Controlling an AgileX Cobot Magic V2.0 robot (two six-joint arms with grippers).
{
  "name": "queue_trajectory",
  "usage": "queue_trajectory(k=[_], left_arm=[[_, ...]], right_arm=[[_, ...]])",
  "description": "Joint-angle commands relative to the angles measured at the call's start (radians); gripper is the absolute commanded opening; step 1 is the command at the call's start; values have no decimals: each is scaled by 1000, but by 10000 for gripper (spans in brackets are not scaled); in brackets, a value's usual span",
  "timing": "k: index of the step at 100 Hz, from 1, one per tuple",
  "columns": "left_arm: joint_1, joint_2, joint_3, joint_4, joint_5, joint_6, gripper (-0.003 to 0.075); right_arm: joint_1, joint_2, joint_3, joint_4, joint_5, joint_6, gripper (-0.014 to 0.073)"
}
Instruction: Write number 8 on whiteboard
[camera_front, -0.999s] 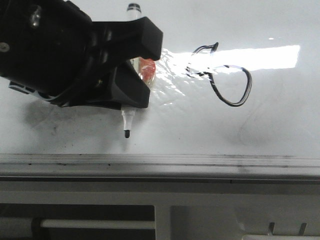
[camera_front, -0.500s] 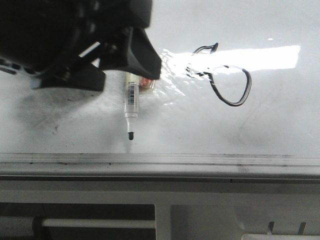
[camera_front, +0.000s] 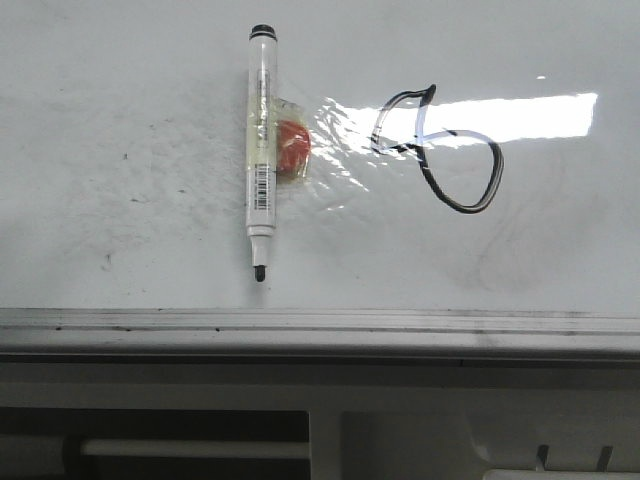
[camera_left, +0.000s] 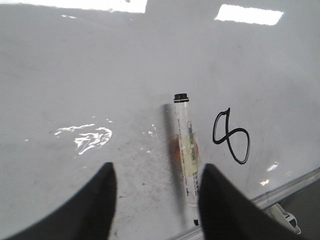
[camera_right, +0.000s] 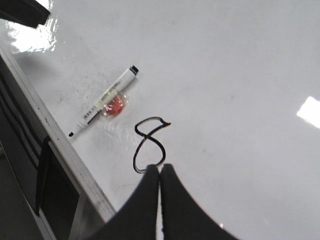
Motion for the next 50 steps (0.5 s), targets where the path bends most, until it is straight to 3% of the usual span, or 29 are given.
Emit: queue_trajectory(k=[1, 3, 50], left_arm=[[-8, -82, 29, -21, 14, 5, 30], [-8, -96, 37, -21, 14, 5, -26], [-8, -150, 102, -19, 14, 7, -20]], right_arm=[[-5, -65, 42, -44, -89, 47, -43], [-5, -82, 51, -44, -89, 47, -43], [-5, -167, 98, -44, -89, 47, -43]])
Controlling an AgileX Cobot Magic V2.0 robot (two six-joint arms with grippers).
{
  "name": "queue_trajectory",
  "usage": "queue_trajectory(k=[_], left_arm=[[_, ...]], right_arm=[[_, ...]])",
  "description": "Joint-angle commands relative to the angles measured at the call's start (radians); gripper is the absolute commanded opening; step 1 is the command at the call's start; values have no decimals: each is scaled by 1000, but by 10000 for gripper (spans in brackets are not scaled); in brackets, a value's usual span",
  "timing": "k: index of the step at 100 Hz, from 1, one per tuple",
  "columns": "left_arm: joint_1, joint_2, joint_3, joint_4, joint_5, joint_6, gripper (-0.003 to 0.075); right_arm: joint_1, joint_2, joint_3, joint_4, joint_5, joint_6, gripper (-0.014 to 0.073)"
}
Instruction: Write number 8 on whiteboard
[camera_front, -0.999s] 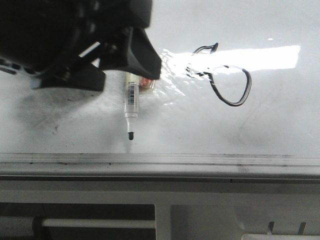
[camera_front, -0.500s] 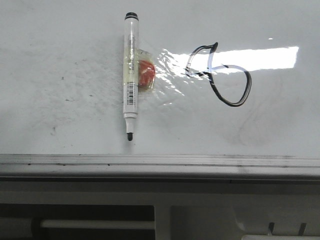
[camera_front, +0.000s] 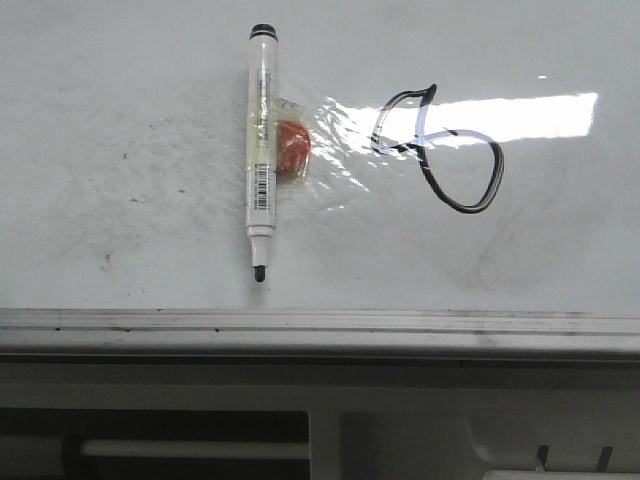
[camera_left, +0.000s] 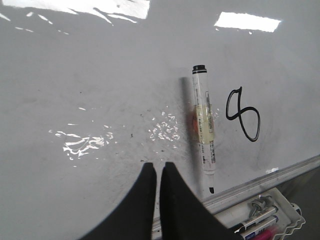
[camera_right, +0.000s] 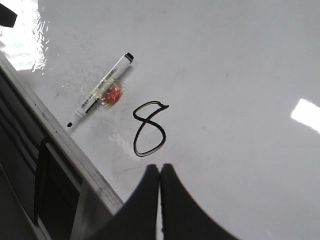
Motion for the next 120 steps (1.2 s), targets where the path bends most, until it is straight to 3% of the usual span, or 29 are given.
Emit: queue_trajectory(k=[1, 30, 37, 43, 51, 55, 64, 77, 83, 97, 110, 120], left_arm=[[-8, 3, -29, -15, 19, 1, -20], [-4, -12, -4, -4, 11, 1, -20], [1, -34, 15, 104, -18, -1, -20], [19, -60, 47, 343, 13, -47, -20], [72, -109, 90, 758, 41, -307, -20], [114, -129, 121, 1002, 41, -534, -20], [225, -170, 177, 1386, 62, -935, -20], [419, -254, 247, 1789, 209, -1458, -20], [464, -302, 277, 1861, 259, -1549, -20], [564, -432, 361, 1875, 304, -1585, -20], [658, -526, 358, 1869, 529, -1654, -20], [723, -521, 358, 1861, 591, -1665, -20]], right_arm=[[-5, 11, -24, -19, -84, 5, -43], [-5, 11, -24, -19, -84, 5, -43], [-5, 11, -24, -19, -84, 5, -43], [-5, 11, -24, -19, -84, 5, -43], [-5, 11, -24, -19, -84, 5, -43], [-5, 11, -24, -19, -84, 5, -43], [-5, 11, -24, -19, -84, 5, -43], [-5, 11, -24, -19, -84, 5, -43], [-5, 11, -24, -19, -84, 5, -43], [-5, 11, -24, -19, -84, 5, -43], [-5, 11, -24, -19, -84, 5, -43], [-5, 11, -24, -19, -84, 5, -43]])
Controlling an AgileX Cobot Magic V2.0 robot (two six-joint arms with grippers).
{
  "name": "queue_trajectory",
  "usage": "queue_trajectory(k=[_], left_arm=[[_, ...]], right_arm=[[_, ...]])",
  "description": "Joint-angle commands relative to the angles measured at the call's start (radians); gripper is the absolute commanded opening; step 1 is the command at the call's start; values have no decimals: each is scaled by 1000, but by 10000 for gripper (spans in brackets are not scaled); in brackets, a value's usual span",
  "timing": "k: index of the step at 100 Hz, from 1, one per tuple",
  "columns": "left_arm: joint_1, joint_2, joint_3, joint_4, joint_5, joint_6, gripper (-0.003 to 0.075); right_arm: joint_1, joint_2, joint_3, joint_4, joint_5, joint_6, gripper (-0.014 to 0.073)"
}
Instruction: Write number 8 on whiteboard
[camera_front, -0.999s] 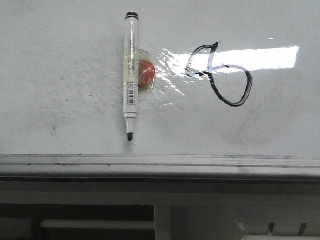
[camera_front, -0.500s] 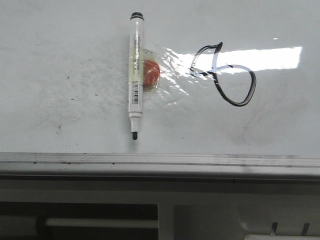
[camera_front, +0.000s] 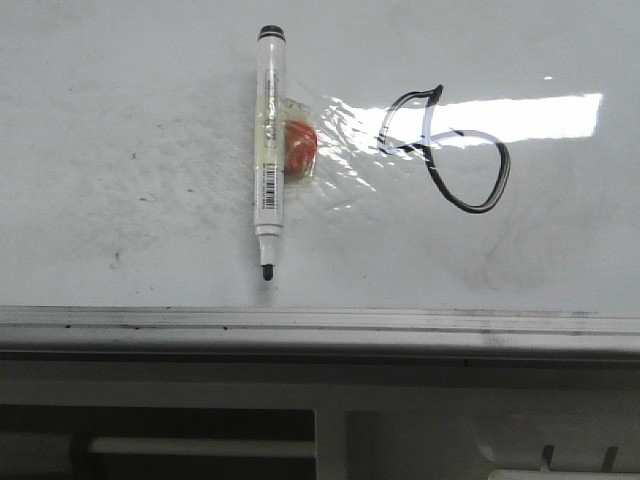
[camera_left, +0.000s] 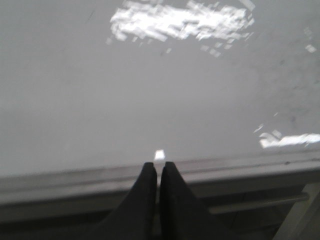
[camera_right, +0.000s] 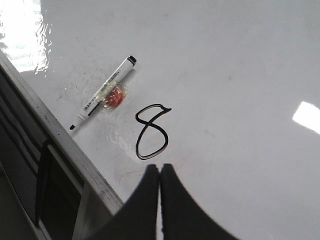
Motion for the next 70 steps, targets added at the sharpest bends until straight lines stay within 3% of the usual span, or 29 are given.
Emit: queue_trajectory(k=[1, 23, 70], left_arm=[[55, -26, 40, -5, -3, -29, -20], [124, -26, 40, -9, -2, -29, -20], [126, -26, 40, -9, -2, -29, -20]], right_arm=[[-5, 13, -24, -17, -79, 3, -43], [-5, 13, -24, -17, -79, 3, -43], [-5, 13, -24, -17, -79, 3, -43]])
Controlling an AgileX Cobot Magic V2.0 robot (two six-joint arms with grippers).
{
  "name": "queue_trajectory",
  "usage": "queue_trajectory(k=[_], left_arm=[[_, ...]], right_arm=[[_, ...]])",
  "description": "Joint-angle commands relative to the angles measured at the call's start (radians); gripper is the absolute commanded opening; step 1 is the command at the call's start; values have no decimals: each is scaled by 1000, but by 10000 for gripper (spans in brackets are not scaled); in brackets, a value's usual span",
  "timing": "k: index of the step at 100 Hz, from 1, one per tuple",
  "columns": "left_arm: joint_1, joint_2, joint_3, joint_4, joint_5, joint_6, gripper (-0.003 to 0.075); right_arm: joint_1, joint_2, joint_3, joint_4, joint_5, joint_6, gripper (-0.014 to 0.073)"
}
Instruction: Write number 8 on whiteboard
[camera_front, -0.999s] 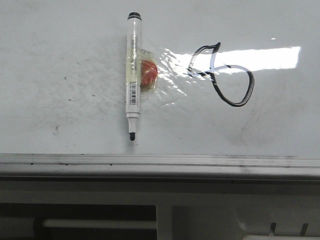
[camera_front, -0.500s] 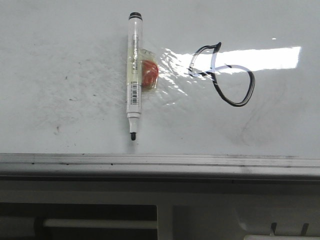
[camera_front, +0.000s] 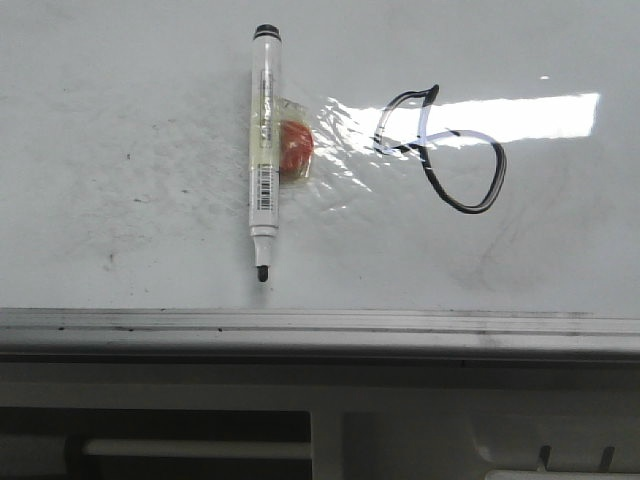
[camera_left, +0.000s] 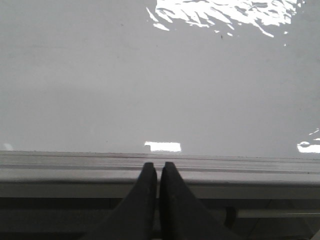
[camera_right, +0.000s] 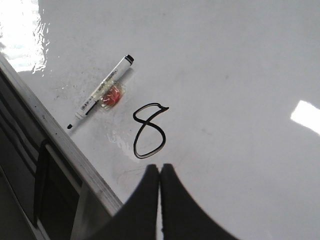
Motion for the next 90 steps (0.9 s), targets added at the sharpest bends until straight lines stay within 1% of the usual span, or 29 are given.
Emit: queue_trajectory(k=[1, 13, 20, 26, 33, 38, 46, 52, 60, 65, 71, 74, 84, 90], left_arm=[[3, -26, 40, -8, -35, -7, -20], [3, -26, 40, -8, -35, -7, -20], [3, -26, 40, -8, -35, -7, -20], [3, -26, 40, -8, -35, -7, -20], [3, -26, 40, -8, -35, -7, -20], [3, -26, 40, -8, -35, -7, -20], [3, -26, 40, -8, -35, -7, -20], [3, -26, 40, -8, -35, -7, -20], [3, -26, 40, -8, -35, -7, -20], [3, -26, 40, -8, -35, -7, -20], [3, -26, 40, -8, -35, -7, -20], [3, -26, 40, -8, -35, -7, -20], [3, -26, 40, -8, -35, -7, -20], [3, -26, 40, -8, -35, -7, -20]], right_arm=[[-5, 14, -24, -17, -79, 3, -43], [-5, 14, -17, -19, -75, 3, -43], [-10, 14, 6, -53, -72, 4, -43], [-39, 14, 35, -62, -79, 51, -43], [-111, 14, 91, -62, -98, 144, -43], [-176, 14, 145, -62, -161, 182, -43], [-291, 14, 250, -58, -292, 189, -43], [-363, 14, 318, -31, -390, 189, -43], [-455, 14, 403, 19, -450, 189, -43], [-499, 14, 438, 40, -457, 189, -43], [-539, 14, 436, 41, -378, 189, -43], [-561, 14, 436, 41, -364, 189, -43], [-601, 14, 436, 41, -306, 189, -43], [-614, 14, 436, 39, -302, 189, -43]])
